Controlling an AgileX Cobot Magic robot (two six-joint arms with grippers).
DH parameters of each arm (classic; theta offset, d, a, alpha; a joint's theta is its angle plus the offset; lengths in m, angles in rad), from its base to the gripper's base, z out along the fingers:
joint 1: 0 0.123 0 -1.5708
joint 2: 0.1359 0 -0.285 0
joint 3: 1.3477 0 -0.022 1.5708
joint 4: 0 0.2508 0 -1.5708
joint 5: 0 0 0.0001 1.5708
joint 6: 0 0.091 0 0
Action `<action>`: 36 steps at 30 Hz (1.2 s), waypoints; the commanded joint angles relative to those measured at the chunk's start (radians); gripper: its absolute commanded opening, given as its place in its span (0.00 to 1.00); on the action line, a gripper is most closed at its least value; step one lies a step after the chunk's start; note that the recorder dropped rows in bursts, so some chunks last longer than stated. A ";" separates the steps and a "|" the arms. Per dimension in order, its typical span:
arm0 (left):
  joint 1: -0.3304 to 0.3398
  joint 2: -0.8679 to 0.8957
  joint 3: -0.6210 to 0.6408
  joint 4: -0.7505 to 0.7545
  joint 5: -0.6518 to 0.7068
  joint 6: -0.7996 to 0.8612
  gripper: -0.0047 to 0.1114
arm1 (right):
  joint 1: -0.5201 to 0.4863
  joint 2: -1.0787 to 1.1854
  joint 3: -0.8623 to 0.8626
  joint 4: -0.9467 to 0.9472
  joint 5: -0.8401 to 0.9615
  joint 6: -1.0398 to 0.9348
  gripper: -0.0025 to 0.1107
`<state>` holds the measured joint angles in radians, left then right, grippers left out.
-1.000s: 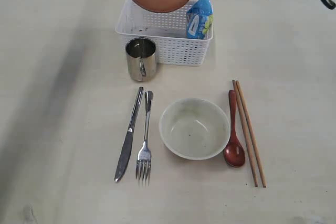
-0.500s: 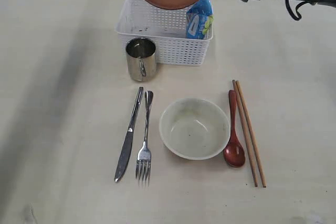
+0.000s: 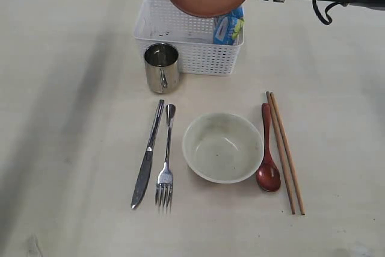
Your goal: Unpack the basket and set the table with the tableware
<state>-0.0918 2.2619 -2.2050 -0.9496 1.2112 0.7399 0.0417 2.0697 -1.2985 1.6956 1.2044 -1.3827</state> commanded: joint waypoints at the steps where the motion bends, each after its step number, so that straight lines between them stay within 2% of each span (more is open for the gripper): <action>1: -0.002 -0.016 0.000 -0.029 -0.004 -0.015 0.09 | -0.002 -0.001 -0.004 -0.001 0.017 0.064 0.02; 3: -0.002 -0.016 0.000 -0.029 -0.002 -0.016 0.22 | -0.002 -0.001 -0.004 -0.001 0.017 0.087 0.02; 8: -0.001 -0.016 0.000 -0.029 0.010 -0.046 0.65 | -0.070 -0.007 -0.004 -0.026 0.017 0.179 0.02; 10: 0.001 -0.018 0.000 -0.011 0.010 -0.069 0.71 | -0.128 -0.015 -0.004 -0.051 0.017 0.214 0.02; 13: 0.010 -0.028 0.000 -0.001 0.010 -0.078 0.68 | -0.215 -0.047 0.015 -0.121 0.017 0.288 0.02; 15: 0.013 -0.037 0.000 -0.001 0.007 -0.078 0.62 | -0.247 -0.069 0.040 -0.155 0.017 0.311 0.02; 18: 0.014 -0.052 0.000 -0.001 0.008 -0.093 0.45 | -0.273 -0.099 0.106 -0.171 0.017 0.324 0.02; 22: 0.014 -0.058 0.000 -0.001 0.010 -0.124 0.06 | -0.277 -0.145 0.219 -0.278 0.017 0.326 0.02; 30: 0.014 -0.058 0.000 -0.015 0.010 -0.136 0.05 | -0.277 -0.229 0.464 -0.285 0.017 0.257 0.02; 36: 0.014 -0.058 0.000 -0.030 0.010 -0.145 0.05 | -0.277 -0.245 0.560 -0.287 -0.099 0.255 0.02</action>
<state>-0.0821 2.2139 -2.2050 -0.9561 1.2183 0.6008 -0.2279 1.8371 -0.7707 1.3954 1.1488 -1.1143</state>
